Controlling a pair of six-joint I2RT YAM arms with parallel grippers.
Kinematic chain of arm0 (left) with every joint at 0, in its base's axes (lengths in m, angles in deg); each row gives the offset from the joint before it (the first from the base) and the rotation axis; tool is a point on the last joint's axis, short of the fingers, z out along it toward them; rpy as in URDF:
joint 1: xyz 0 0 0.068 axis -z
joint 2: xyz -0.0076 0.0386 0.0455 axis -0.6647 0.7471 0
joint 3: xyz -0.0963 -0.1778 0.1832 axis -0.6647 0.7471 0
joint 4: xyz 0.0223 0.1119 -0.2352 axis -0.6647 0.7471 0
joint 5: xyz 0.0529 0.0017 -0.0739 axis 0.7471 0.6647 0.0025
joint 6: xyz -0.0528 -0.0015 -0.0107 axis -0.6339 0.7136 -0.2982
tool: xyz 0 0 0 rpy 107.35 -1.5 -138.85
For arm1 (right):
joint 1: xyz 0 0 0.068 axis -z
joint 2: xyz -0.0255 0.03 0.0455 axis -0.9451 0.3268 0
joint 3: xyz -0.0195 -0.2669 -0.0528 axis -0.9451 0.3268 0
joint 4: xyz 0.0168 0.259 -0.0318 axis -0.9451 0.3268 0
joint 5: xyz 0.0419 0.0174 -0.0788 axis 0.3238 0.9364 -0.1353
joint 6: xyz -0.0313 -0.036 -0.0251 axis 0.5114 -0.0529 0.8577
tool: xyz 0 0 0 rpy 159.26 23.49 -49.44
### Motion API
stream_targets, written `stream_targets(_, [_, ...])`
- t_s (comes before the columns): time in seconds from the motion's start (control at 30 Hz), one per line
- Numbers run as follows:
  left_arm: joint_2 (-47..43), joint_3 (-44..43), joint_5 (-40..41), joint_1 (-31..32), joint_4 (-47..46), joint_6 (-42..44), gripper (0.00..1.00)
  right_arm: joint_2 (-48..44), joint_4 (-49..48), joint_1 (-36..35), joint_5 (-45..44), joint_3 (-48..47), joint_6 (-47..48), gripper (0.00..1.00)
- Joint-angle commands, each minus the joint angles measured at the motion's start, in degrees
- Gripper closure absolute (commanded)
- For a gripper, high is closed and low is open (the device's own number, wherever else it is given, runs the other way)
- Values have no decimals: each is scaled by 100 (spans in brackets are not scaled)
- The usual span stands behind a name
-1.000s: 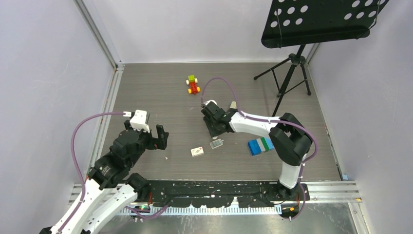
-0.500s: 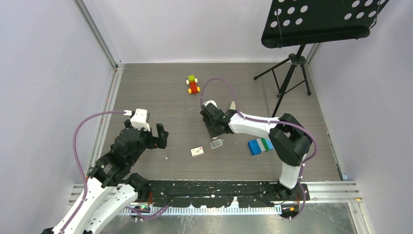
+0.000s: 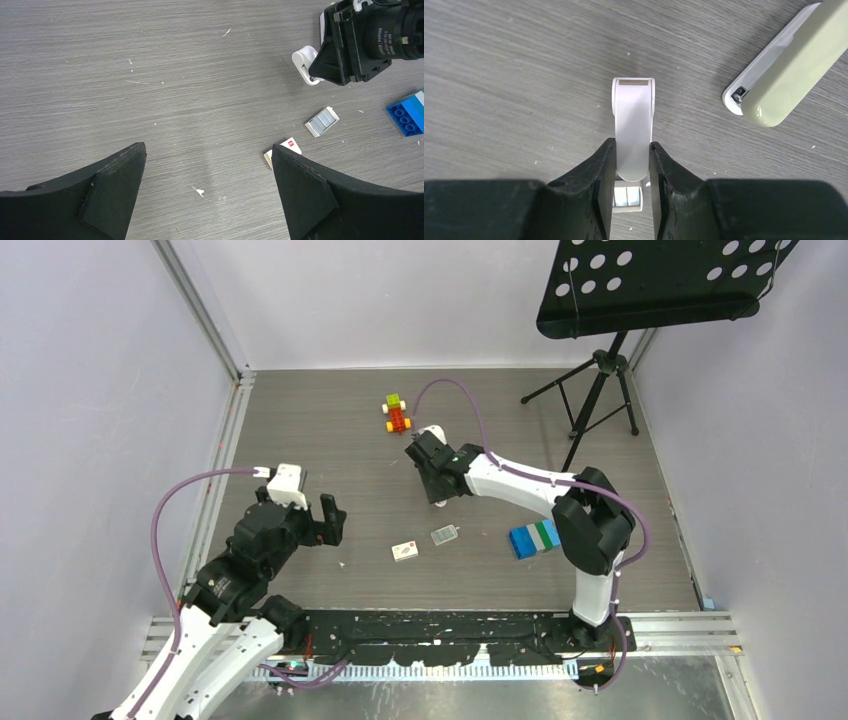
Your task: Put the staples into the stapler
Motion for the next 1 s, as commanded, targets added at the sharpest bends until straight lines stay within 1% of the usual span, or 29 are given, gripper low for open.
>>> stream_targets(0.0, [-88,35,-79,-35,-170,-30,1,225,168,238,-300,-274,-414,81])
stream_targets(0.17, [-134,36,-88,-51,-170,-34,1,418,-33,617,-376,-373,-772,80])
stream_targets(0.47, [-143,45,-155,-155,-187,-30,1,771,-304,1063,-417,-644,-1237,74])
stream_targets(0.6, [-143,45,-176,-191,-179,-22,1,953,-316,1085,-348,-811,-1271,69])
stream_targets(0.7, [-151,45,-176,-208,-165,-13,1,991,-319,1085,-297,-837,-1312,63])
stream_targets(0.83, [-177,61,-180,-219,-157,-13,1,840,-322,1085,-238,-761,-1330,56])
stream_targets(0.97, [-200,63,-181,-233,-152,-13,1,348,-437,1081,-89,-502,-1272,52])
